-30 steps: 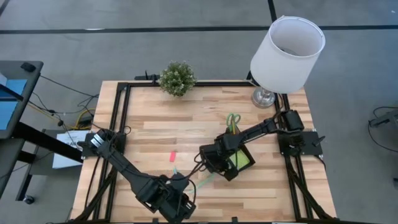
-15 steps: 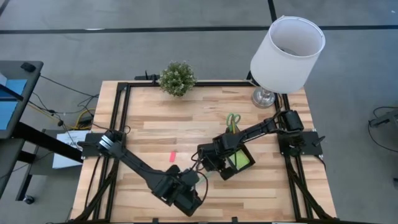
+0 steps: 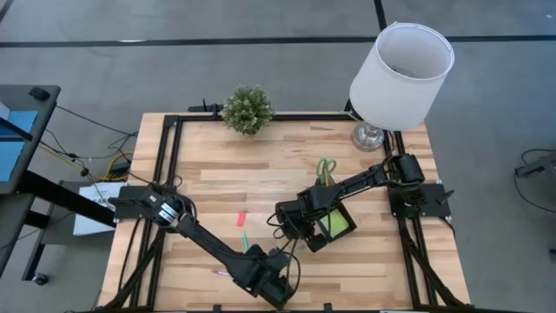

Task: Pick and place office supplies into organizer
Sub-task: Put the blue pencil into the black desk organizer

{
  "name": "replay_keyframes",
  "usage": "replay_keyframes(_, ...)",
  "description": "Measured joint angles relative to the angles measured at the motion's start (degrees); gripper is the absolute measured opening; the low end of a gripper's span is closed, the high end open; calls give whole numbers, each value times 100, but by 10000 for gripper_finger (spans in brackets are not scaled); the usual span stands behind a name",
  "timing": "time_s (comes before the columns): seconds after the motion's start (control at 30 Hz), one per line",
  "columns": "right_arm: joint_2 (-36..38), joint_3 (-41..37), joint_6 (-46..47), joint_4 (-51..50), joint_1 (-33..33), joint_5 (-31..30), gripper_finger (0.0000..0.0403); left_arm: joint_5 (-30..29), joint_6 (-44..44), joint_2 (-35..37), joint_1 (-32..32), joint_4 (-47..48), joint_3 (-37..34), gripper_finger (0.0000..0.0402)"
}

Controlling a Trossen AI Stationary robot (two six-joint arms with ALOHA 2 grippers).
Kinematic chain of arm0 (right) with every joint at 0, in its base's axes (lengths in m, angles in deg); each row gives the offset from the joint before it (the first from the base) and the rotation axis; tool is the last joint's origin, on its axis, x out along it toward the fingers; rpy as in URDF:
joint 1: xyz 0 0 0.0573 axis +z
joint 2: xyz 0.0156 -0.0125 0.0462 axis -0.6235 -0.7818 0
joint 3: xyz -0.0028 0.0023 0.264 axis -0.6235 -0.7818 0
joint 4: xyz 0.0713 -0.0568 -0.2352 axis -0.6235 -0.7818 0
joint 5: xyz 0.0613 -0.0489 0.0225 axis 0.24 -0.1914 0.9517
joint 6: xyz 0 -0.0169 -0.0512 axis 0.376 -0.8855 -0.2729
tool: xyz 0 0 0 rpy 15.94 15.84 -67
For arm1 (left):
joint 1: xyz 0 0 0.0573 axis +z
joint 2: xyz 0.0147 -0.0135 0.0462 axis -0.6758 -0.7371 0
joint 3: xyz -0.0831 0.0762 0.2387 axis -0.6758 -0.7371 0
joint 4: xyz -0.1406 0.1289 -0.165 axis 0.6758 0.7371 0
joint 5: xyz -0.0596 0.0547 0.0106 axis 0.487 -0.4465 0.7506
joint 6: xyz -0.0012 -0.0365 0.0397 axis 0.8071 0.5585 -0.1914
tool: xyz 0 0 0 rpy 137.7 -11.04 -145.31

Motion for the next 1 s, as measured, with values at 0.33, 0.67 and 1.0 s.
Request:
replay_keyframes(0.33,9,4,-37,-240,2,-398,68,125,-40,-308,-20,-206,-2,240)
replay_keyframes(0.67,48,19,405,-1751,-212,-1200,123,200,-176,-555,-85,-135,18,237)
replay_keyframes(1.0,811,7,703,-1904,175,267,127,282,-538,-716,-103,-117,10,113)
